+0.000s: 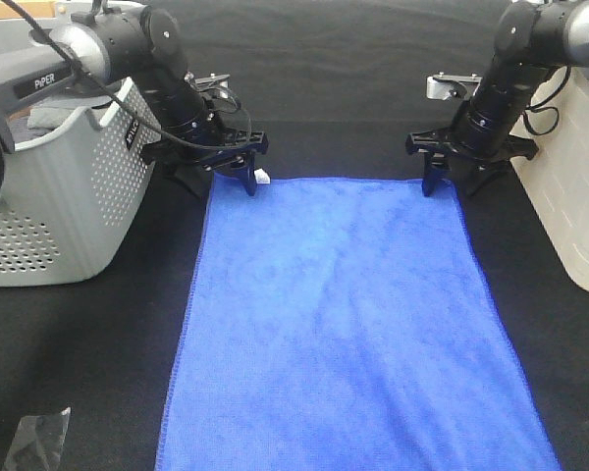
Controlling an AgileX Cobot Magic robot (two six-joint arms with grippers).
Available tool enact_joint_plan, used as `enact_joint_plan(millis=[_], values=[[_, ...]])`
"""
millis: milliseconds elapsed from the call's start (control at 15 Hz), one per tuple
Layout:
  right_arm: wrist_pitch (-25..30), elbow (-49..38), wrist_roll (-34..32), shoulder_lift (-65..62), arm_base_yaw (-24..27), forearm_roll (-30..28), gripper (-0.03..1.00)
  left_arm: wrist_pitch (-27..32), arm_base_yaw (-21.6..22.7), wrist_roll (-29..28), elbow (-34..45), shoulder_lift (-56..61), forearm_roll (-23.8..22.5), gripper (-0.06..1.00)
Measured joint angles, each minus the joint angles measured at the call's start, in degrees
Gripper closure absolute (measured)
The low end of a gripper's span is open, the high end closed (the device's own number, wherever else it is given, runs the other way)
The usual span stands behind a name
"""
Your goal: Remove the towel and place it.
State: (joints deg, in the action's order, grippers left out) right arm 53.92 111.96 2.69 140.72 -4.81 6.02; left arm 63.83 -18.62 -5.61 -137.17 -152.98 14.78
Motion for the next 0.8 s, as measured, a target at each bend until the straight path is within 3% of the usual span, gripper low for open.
enact_joint_plan(millis=[400,800], values=[[0.06,0.11,0.69,0.23,0.00,0.52,0.33,-0.92,-0.86,0.57,-0.11,-0.29,-0.06,0.22],[-1.15,0.34,2.52,0.80,-2.98,2.12,0.33,-2.69,-3.21,2.75,-0.11,-0.69,4.58,0.29]])
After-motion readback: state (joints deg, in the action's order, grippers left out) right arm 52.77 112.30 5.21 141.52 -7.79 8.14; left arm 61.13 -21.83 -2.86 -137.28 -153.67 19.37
